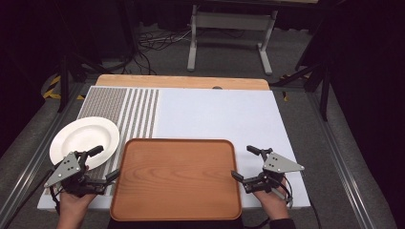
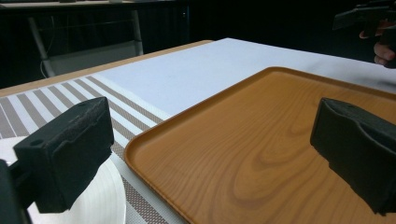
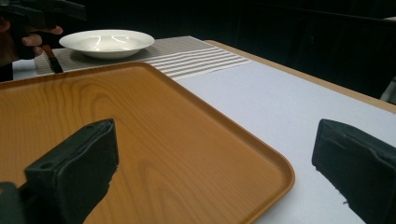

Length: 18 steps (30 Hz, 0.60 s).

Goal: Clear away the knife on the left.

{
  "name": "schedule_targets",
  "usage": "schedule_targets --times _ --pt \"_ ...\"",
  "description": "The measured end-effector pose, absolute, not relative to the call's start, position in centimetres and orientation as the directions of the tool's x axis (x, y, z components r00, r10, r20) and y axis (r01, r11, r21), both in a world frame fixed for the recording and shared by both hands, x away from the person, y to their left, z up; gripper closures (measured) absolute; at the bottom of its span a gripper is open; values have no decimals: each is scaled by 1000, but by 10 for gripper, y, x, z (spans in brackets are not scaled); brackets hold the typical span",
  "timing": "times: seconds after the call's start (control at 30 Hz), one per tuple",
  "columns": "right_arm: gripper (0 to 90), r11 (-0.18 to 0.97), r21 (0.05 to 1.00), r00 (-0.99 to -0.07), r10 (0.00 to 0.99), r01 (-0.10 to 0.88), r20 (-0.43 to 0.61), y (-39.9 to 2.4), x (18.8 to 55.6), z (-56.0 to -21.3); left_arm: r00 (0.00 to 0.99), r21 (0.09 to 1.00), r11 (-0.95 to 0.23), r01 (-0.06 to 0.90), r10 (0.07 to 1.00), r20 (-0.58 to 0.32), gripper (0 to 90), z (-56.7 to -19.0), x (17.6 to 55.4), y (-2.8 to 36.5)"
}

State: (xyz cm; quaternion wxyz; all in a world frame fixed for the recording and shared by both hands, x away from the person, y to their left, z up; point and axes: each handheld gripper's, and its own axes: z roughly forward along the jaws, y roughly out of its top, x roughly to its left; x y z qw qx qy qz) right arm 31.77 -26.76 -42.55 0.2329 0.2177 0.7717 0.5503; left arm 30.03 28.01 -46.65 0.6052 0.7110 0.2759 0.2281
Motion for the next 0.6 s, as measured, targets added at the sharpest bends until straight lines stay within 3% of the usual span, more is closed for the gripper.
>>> schedule_targets --times 0.6 --pt "18 295 953 -806 580 72 -119 -267 317 -426 799 970 -200 139 601 9 24 -452 297 289"
